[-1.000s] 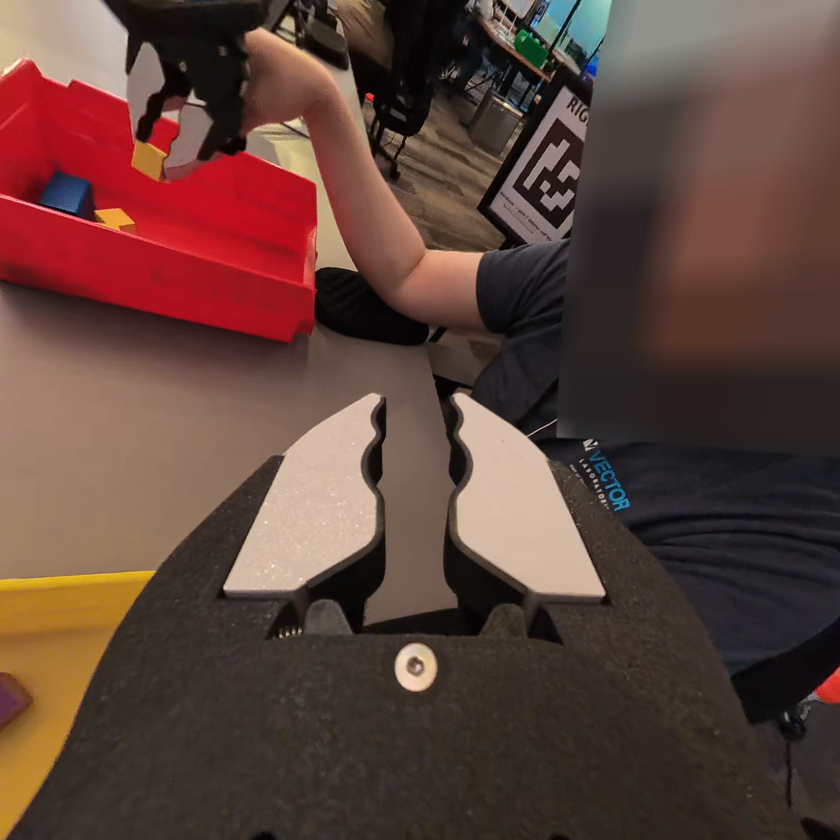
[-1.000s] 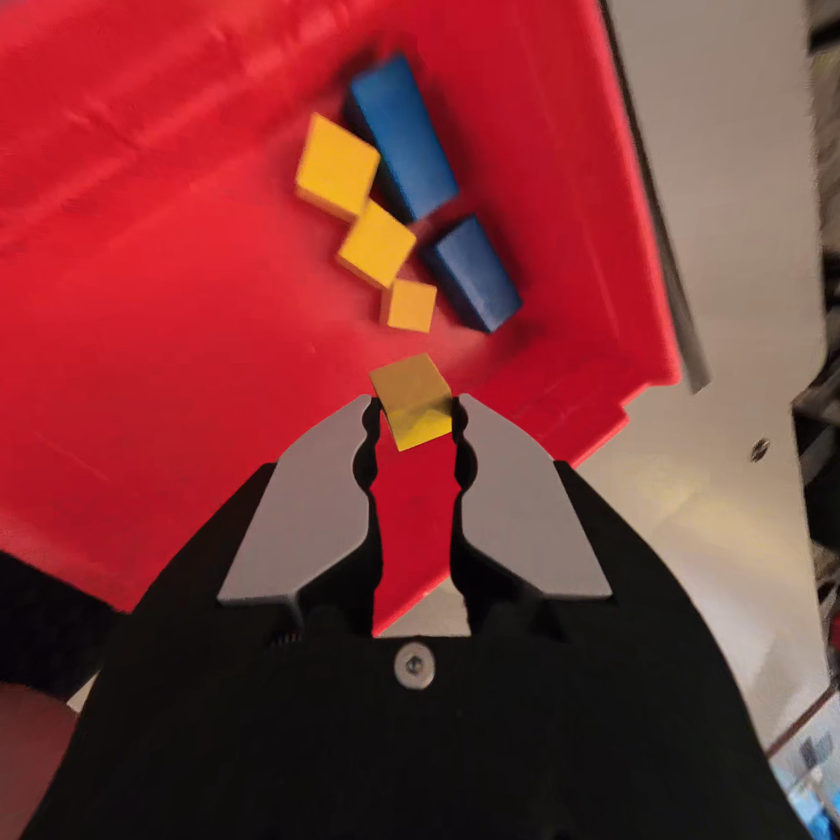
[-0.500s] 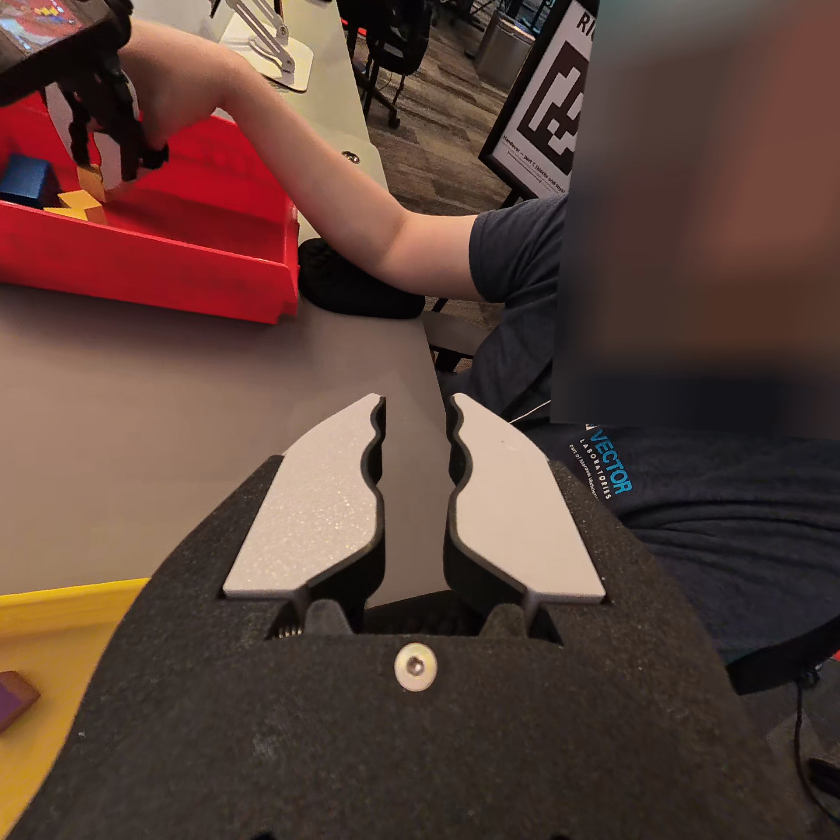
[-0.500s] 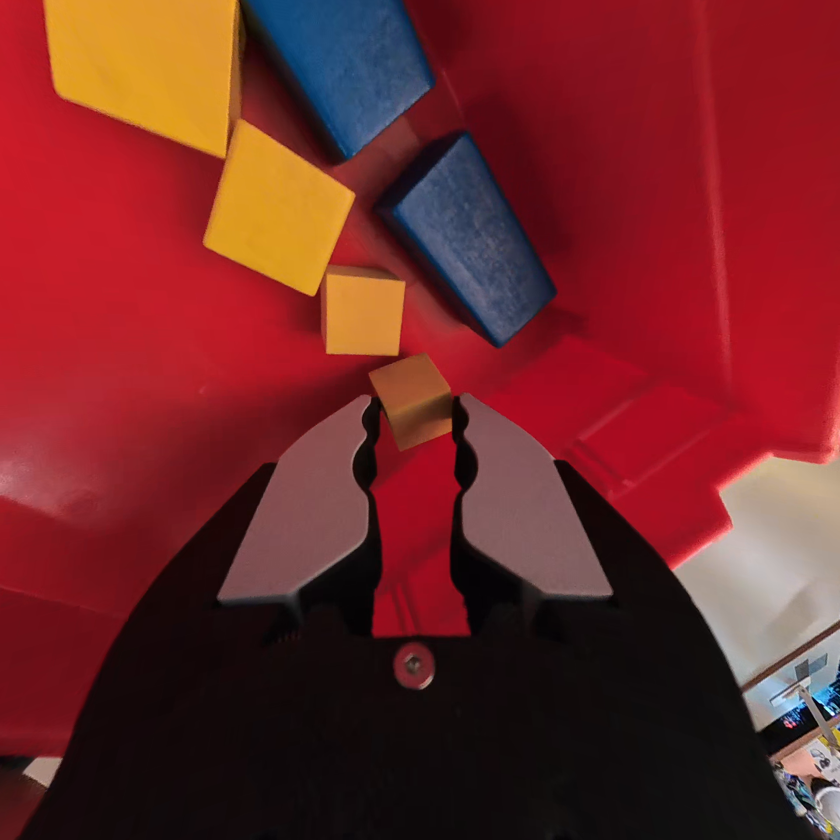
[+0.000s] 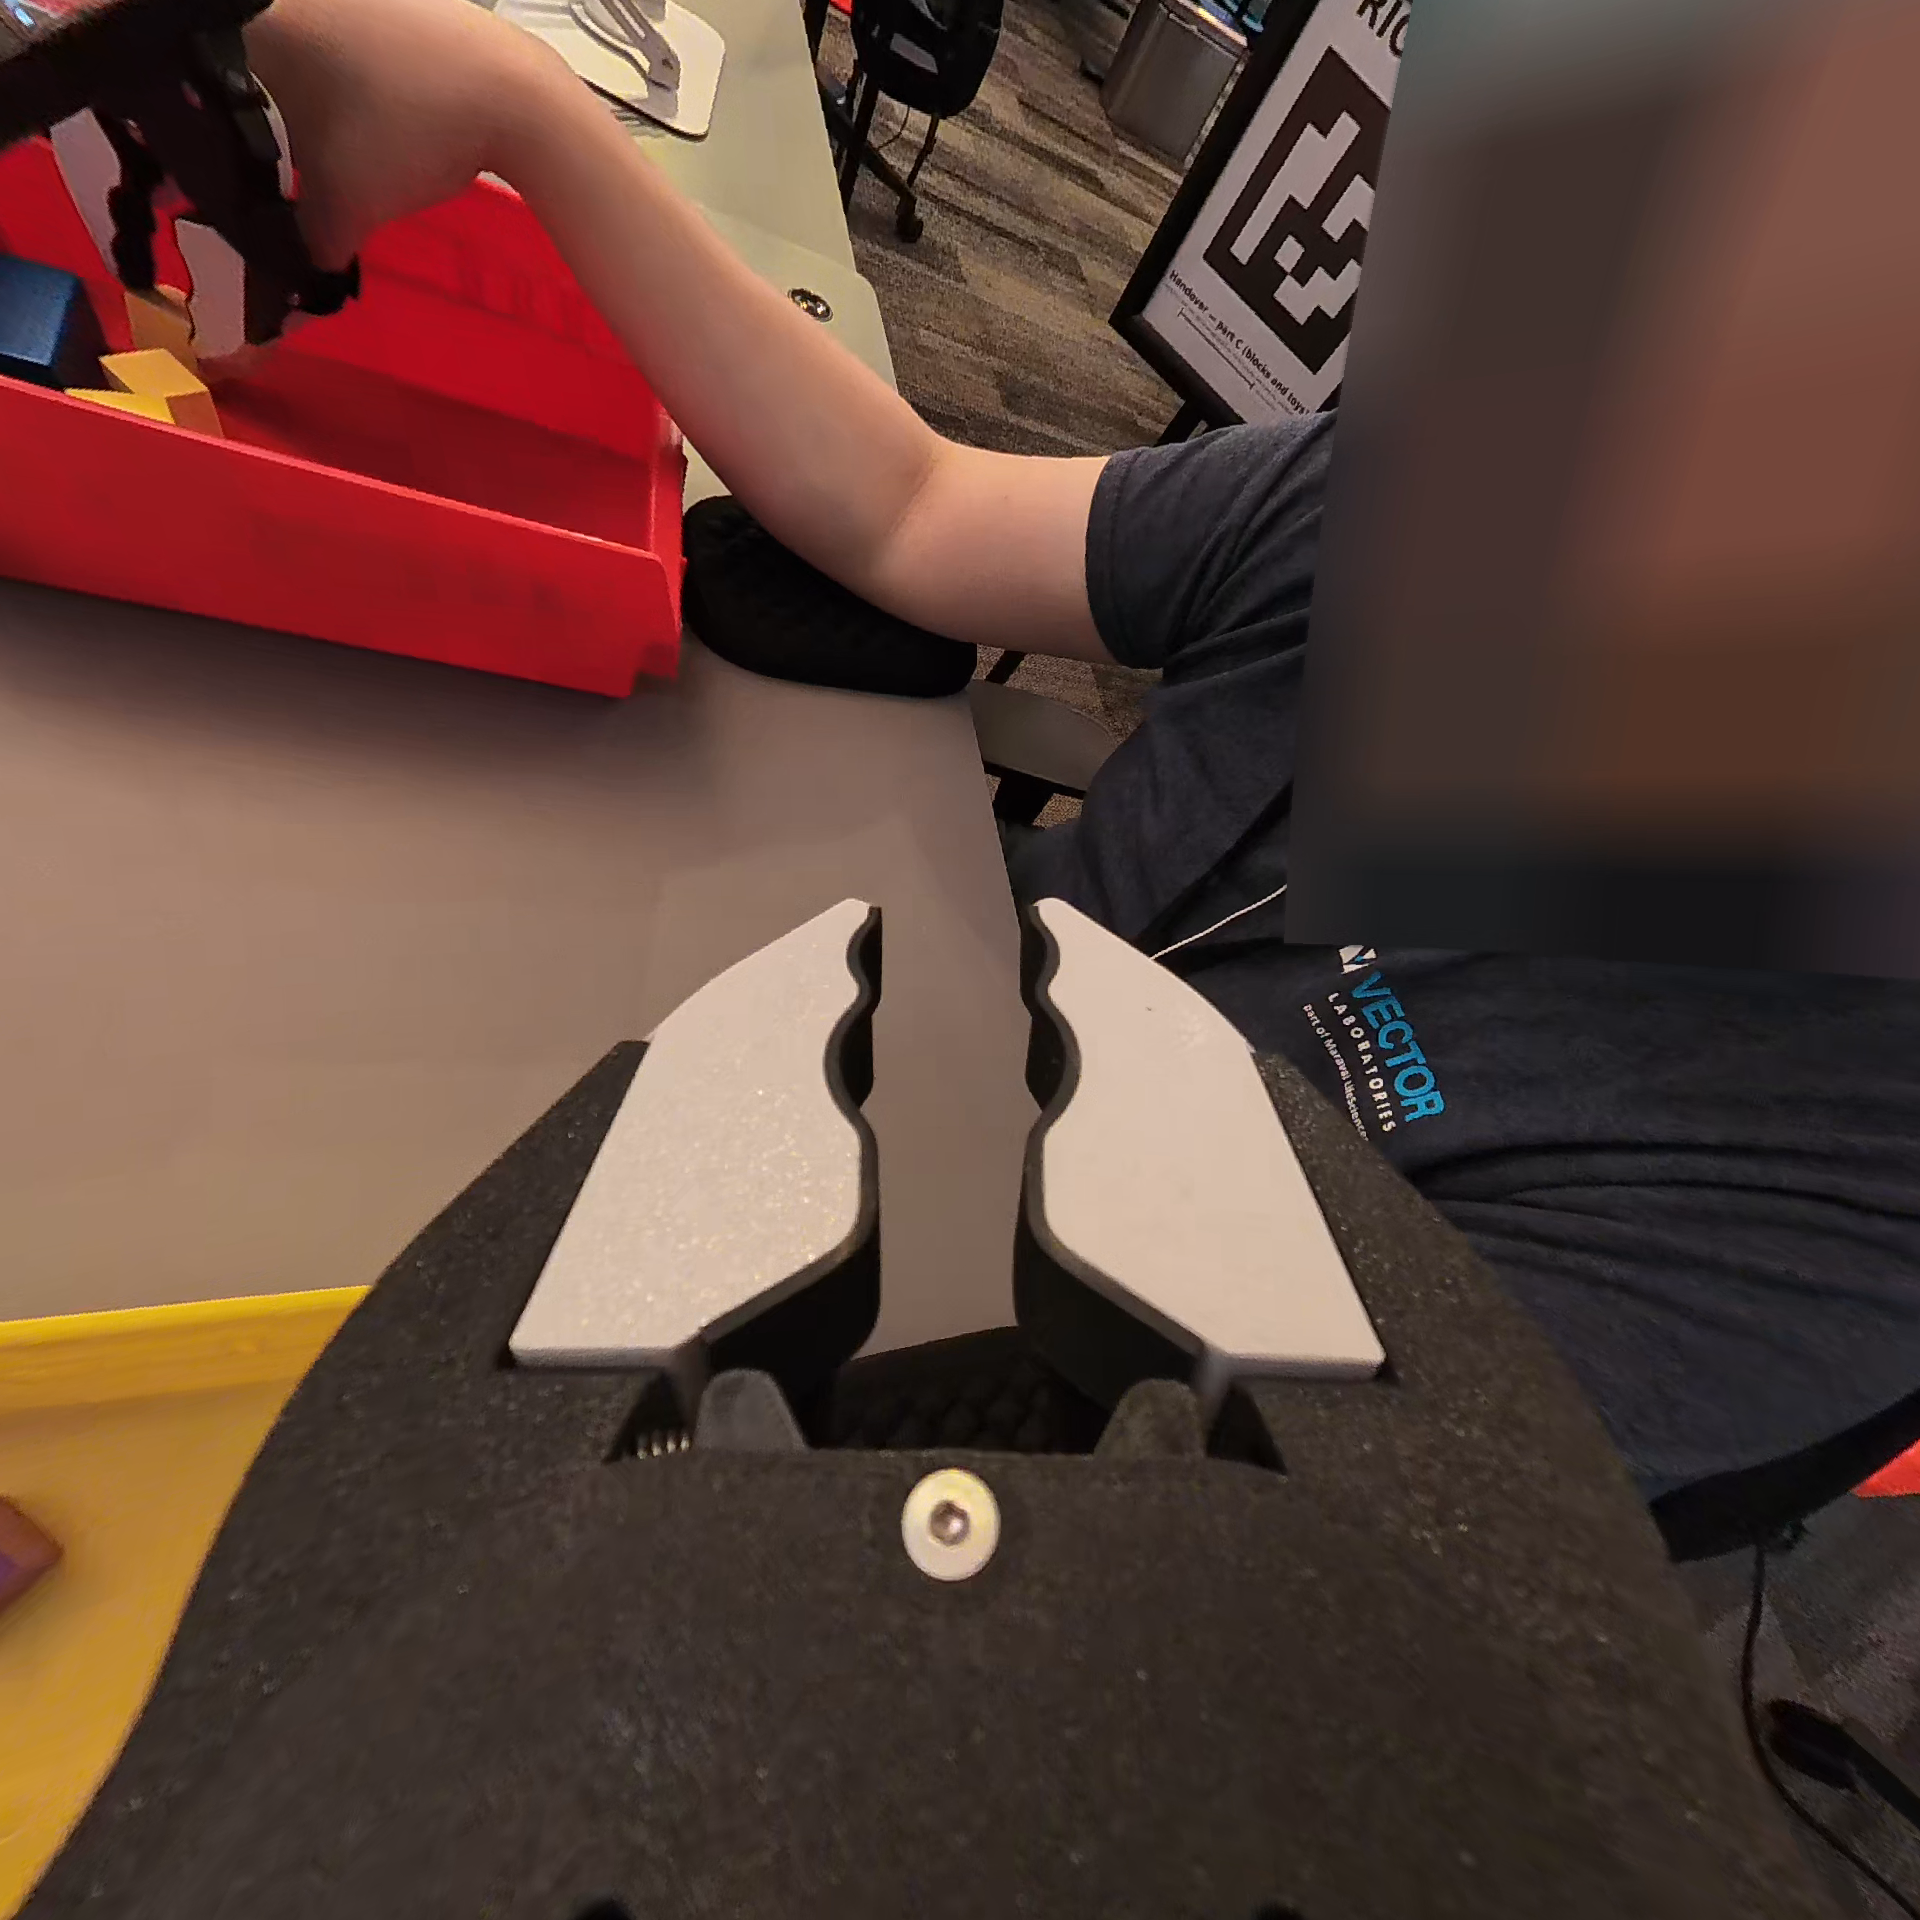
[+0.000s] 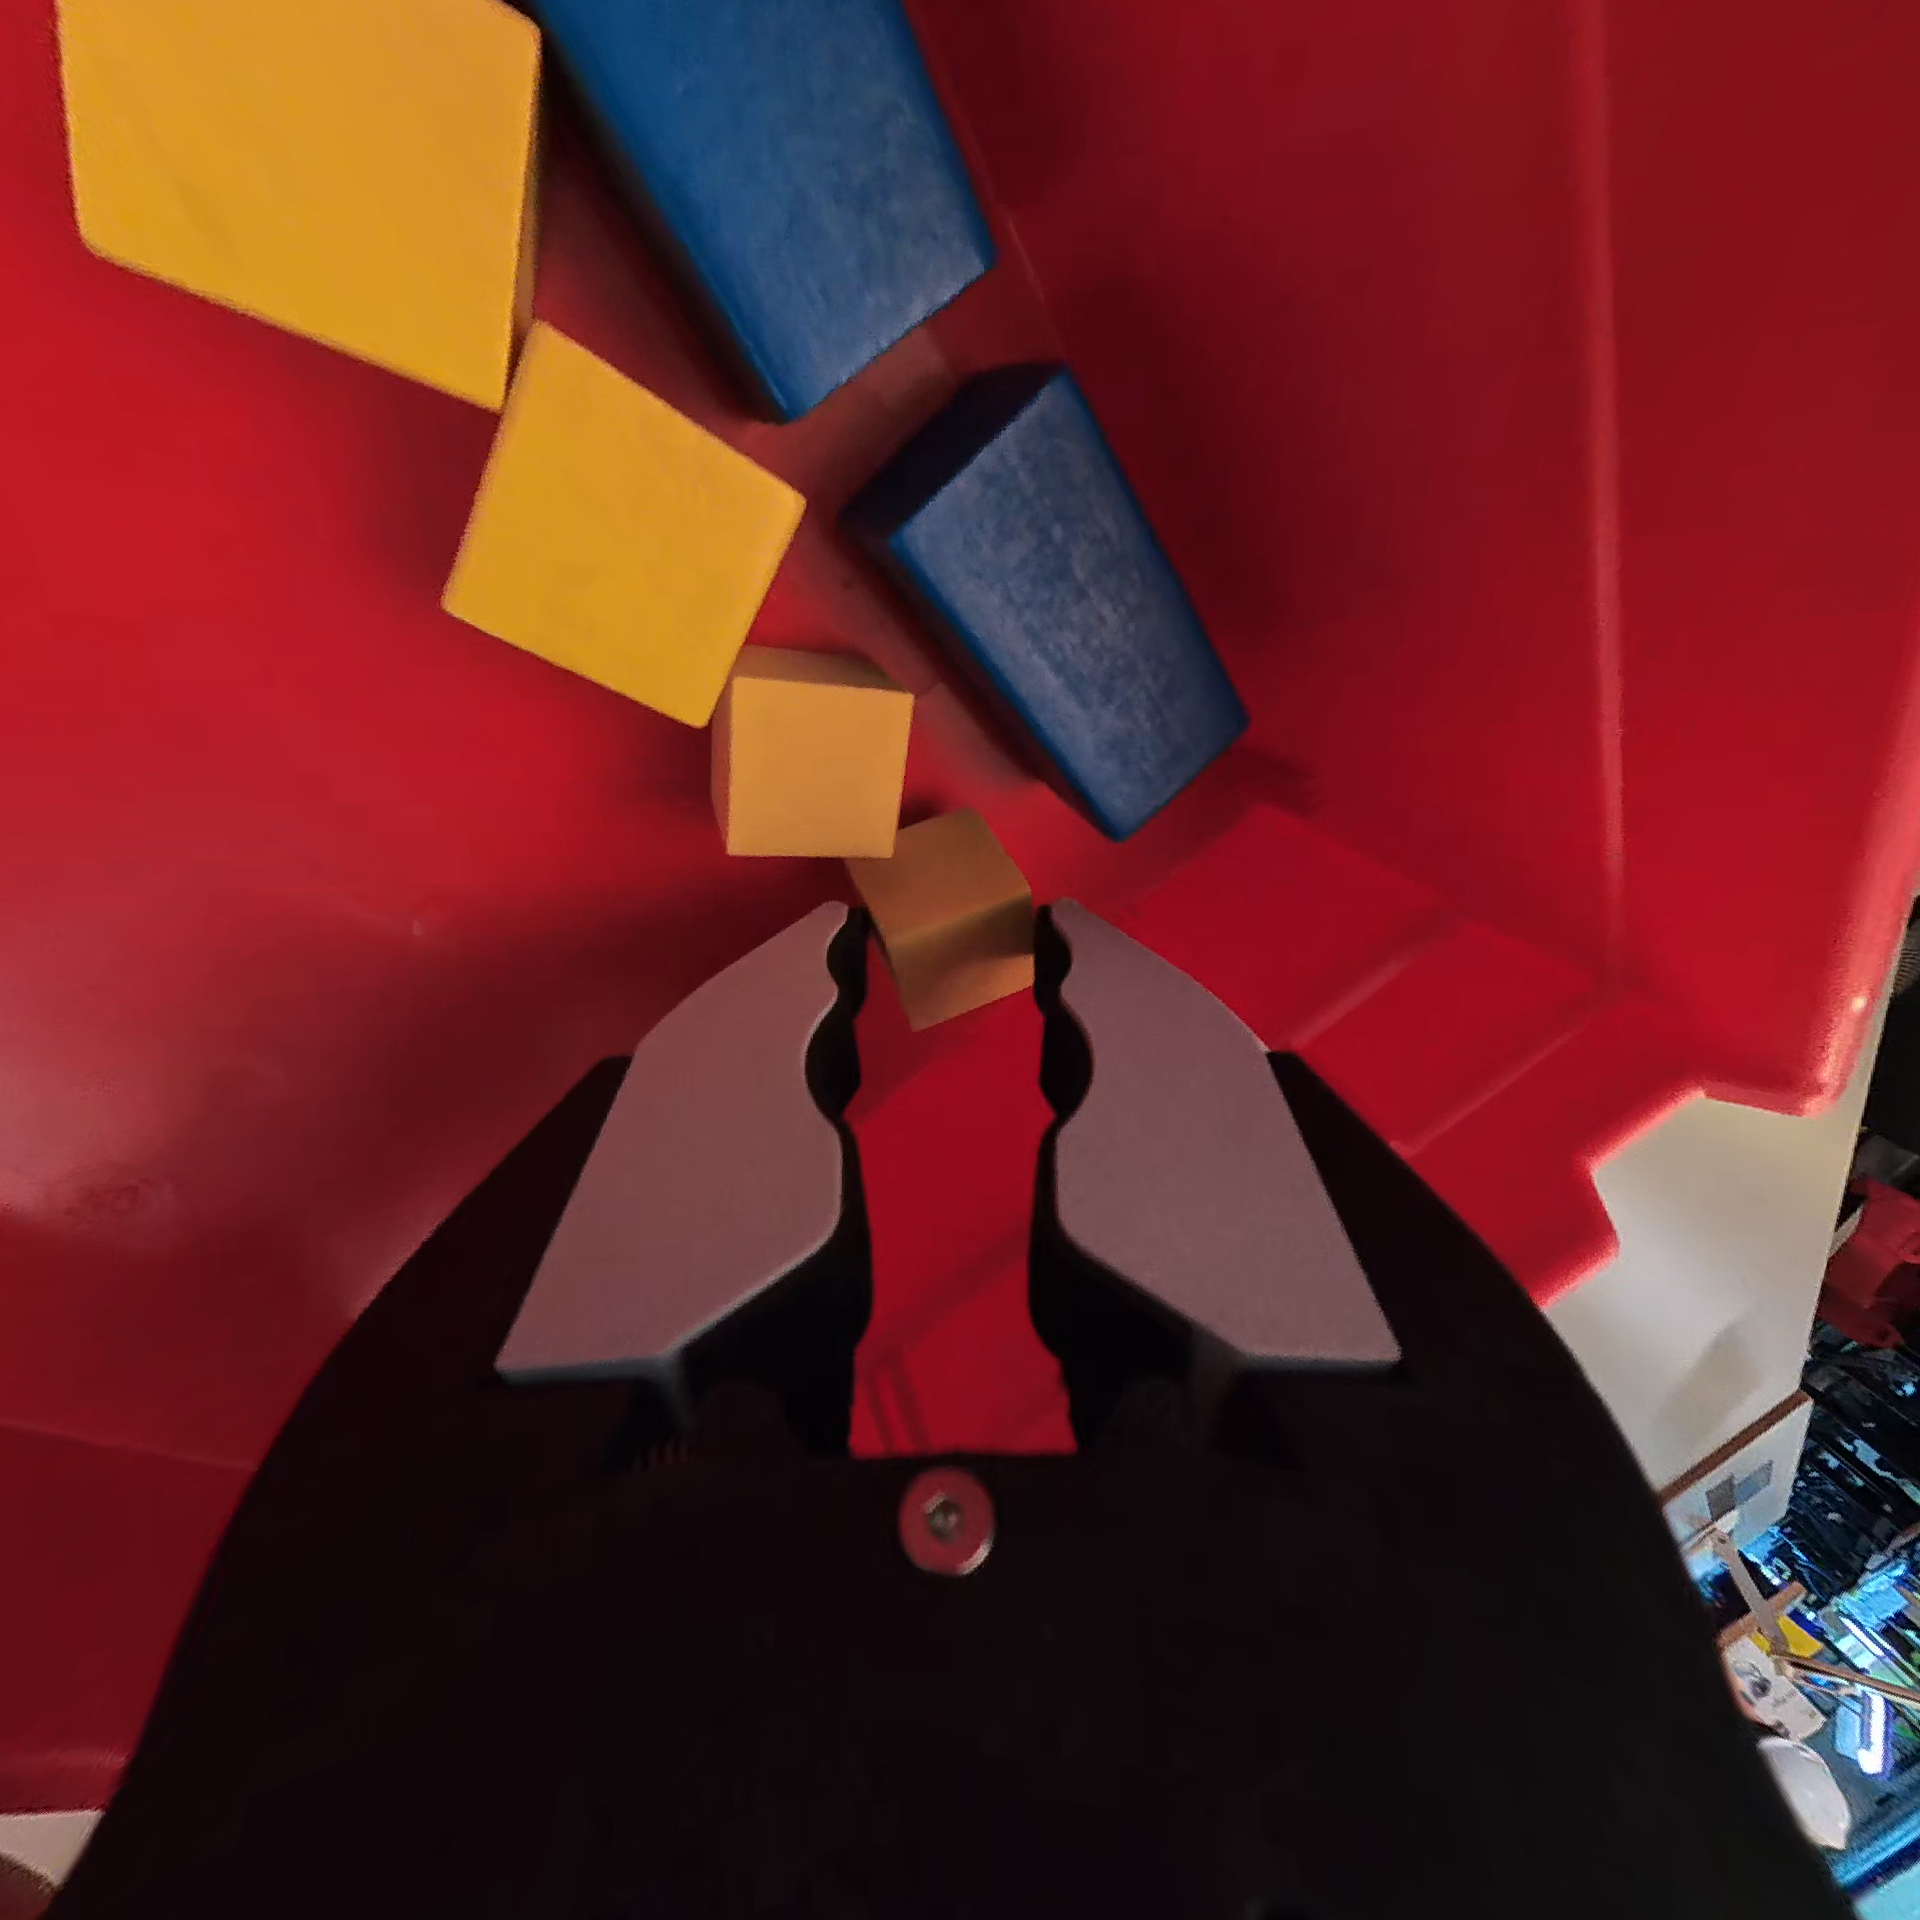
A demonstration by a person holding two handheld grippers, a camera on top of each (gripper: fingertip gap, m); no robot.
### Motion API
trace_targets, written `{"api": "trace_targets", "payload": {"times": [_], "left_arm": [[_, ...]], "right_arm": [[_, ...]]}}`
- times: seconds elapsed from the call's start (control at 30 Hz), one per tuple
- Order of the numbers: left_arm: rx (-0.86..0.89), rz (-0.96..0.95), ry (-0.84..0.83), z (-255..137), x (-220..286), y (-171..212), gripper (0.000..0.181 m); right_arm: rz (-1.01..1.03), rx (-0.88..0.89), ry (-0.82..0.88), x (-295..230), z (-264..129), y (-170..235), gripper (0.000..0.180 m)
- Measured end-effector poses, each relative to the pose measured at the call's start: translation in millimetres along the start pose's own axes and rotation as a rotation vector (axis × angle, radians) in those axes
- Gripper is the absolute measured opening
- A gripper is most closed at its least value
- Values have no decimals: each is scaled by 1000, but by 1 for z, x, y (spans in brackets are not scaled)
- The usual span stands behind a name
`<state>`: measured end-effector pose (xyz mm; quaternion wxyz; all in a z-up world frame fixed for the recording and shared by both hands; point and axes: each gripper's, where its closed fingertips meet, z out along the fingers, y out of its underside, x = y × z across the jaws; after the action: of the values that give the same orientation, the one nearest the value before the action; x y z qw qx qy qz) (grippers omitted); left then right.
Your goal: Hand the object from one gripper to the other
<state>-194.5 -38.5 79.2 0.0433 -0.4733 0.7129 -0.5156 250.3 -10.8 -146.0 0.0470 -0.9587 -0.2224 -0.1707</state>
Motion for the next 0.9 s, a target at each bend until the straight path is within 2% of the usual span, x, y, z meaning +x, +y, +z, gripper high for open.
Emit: {"api": "trace_targets", "payload": {"times": [0.2,0.4,0.47,0.63,0.83,0.9], "left_arm": [[-18,-12,4,3,-2,3,25],[-15,-34,-25,-4,-5,7,25],[-22,-89,-104,-10,-17,13,25],[-109,-335,-449,-43,-68,55,25],[-205,-658,-710,-86,-120,118,26],[-213,-727,-732,-92,-132,130,26]], "right_arm": [[-14,-18,1,-2,3,-2,32],[1,37,-23,-4,-2,-7,35],[3,44,-39,-7,-6,-6,37],[11,33,-17,-5,-19,2,39],[7,101,4,-5,-44,-3,39],[2,102,17,-5,-49,-2,38]]}}
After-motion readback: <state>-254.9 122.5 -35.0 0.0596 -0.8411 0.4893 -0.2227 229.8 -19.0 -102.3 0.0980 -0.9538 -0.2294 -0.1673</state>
